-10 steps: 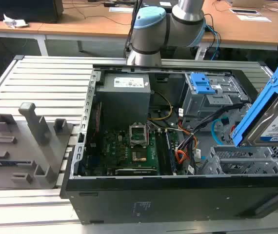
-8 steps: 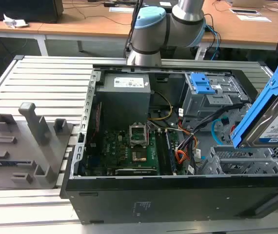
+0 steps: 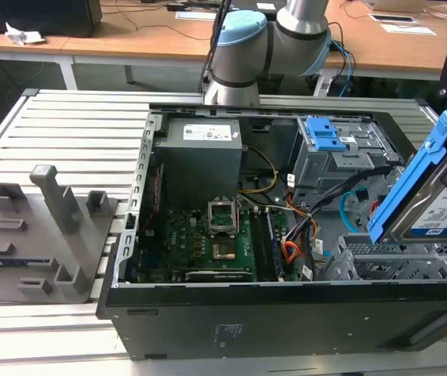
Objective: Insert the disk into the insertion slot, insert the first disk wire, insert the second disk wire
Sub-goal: 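Insert the disk into the insertion slot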
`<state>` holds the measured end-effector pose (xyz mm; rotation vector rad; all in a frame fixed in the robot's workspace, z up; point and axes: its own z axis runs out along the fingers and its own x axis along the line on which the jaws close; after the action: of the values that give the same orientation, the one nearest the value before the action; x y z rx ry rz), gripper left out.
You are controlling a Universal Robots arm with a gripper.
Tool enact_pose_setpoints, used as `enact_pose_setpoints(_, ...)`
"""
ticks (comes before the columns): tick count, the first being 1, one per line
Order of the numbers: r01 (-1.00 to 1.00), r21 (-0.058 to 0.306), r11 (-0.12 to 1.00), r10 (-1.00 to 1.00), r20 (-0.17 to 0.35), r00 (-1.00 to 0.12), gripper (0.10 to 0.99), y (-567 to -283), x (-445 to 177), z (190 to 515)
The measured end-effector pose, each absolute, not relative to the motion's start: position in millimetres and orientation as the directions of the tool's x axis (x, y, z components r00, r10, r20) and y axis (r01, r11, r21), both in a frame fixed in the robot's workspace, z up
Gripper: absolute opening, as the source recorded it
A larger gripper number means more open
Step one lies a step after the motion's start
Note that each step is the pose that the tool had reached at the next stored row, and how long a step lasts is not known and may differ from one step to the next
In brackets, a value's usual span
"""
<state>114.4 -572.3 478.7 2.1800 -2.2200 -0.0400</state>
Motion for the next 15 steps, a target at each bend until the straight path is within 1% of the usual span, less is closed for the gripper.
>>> enact_pose_setpoints(12, -0.999, 0.039, 0.018, -1.000, 0.003, -0.018, 0.365, -572.0, 114.4, 449.8)
enact_pose_setpoints(15, -0.999, 0.039, 0.018, -1.000, 0.003, -0.018, 0.365, -566.5, 114.5, 445.5)
